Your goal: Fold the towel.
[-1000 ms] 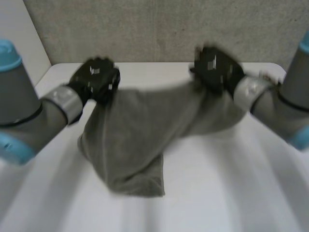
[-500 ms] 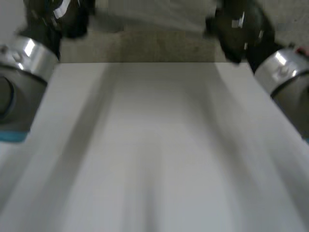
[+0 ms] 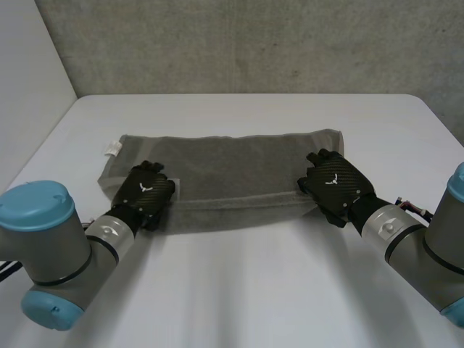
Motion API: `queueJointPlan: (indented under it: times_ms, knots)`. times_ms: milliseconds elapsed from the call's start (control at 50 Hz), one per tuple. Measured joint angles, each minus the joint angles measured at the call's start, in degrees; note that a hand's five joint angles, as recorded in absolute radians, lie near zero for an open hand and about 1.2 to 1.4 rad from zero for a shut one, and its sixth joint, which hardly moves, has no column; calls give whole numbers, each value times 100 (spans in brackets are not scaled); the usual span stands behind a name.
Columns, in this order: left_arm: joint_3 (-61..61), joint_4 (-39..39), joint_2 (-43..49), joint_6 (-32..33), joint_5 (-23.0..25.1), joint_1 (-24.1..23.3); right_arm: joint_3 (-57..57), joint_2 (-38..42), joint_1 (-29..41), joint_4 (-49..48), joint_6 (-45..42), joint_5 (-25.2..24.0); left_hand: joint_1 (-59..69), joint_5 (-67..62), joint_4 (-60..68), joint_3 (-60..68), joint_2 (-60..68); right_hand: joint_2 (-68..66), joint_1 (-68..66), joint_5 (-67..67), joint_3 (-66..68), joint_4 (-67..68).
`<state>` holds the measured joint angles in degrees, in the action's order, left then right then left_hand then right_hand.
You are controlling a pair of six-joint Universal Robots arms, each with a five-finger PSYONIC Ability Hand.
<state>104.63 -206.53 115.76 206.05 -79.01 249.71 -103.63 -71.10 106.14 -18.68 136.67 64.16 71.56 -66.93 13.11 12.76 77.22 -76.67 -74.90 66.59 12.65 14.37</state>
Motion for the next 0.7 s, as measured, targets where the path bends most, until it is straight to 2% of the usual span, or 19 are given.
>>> queueJointPlan:
  times_ms: [160, 200, 220, 260, 280, 340, 460, 520, 580, 700]
  knots:
    - [12, 93, -408, -15, -439, -18, 11, -119, 37, 231, 18, 17, 0, -3, 0, 0, 0, 0, 0, 0, 0, 0]
    - [42, 136, -508, -11, -486, -21, 15, -134, 50, 290, 17, 21, -596, 795, 0, 0, -920, 0, 0, 6, 0, 0]
    - [72, 192, -572, -7, -498, -23, 17, -137, 57, 319, 15, 23, -1657, 1995, 0, 0, -2123, -4, 0, 58, 0, 0]
    - [112, 305, -649, 6, -501, -32, 18, -136, 67, 345, 11, 21, -2782, 3304, 0, 0, -3314, -4, 0, 88, 0, 0]
    - [128, 358, -672, 13, -498, -36, 18, -136, 69, 350, 10, 22, -3059, 3551, 0, 0, -3580, -4, 0, 92, 0, 0]
    - [189, 668, -763, 68, -483, -50, 19, -130, 75, 366, 4, 24, -3419, 4031, 0, 0, -3945, -5, 0, 94, 0, 0]
    - [224, 1231, -1028, 180, -462, 36, 19, -124, 76, 366, 0, 23, -3466, 4143, 0, 0, -3995, -5, 0, 95, 0, 0]
    - [217, 1421, -1278, 201, -447, 151, 17, -123, 79, 372, 0, 20, -3471, 4157, 0, 0, -4015, 1115, 965, -1001, 0, 0]
    - [176, 1518, -1603, 195, -433, 305, 14, -119, 81, 422, 0, 18, -3536, 4216, 0, 0, -4079, 2841, 2729, -2830, 0, 0]
    - [-10, 1529, -2044, 170, -421, 450, 35, -146, 79, 684, 26, 18, -3547, 4231, 0, 0, -4094, 5452, 5304, -5916, 0, 0]
